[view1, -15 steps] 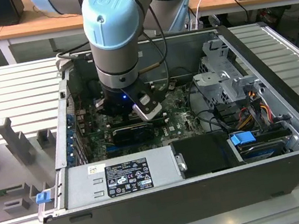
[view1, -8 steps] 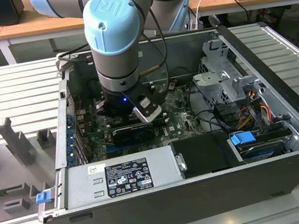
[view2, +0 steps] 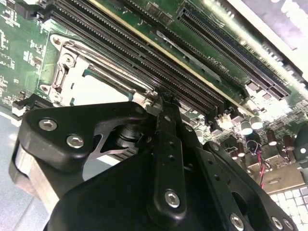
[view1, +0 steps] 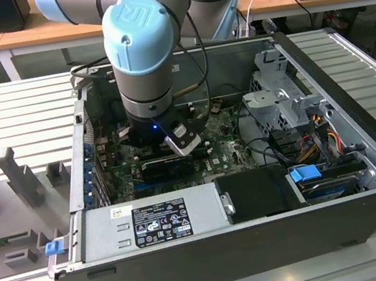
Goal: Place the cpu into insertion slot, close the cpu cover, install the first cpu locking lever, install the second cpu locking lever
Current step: 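Install the second cpu locking lever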
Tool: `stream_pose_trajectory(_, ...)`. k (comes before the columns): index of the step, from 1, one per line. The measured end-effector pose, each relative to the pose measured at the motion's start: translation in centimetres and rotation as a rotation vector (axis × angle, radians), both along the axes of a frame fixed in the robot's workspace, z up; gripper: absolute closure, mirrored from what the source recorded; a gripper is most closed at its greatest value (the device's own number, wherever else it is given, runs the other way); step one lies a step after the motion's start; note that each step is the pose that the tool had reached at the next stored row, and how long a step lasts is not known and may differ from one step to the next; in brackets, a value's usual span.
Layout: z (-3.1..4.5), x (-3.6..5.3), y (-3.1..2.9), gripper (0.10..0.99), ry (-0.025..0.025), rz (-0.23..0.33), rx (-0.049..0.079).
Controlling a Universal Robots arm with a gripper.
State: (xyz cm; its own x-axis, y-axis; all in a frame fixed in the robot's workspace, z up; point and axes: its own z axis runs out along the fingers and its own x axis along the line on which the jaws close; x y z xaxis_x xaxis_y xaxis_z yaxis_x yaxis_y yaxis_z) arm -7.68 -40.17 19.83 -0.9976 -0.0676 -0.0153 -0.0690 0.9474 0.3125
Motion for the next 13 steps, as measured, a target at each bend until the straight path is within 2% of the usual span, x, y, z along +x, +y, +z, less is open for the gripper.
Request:
stream_pose_trajectory(1,0.29,0.0,-0.01,0.98,0.0002,0.0,-0.001)
stream_pose_trajectory(3,1.6,-0.01,-0.01,0.98,0.0003,0.0,-0.001)
stream_pose_trajectory(5,2.08,-0.02,-0.01,0.98,0.0003,0.0,-0.001)
stream_pose_trajectory(7,2.94,-0.02,-0.01,0.98,0.0003,0.0,-0.001)
stream_pose_trajectory(13,3.01,-0.02,-0.01,0.98,0.0003,0.0,-0.001)
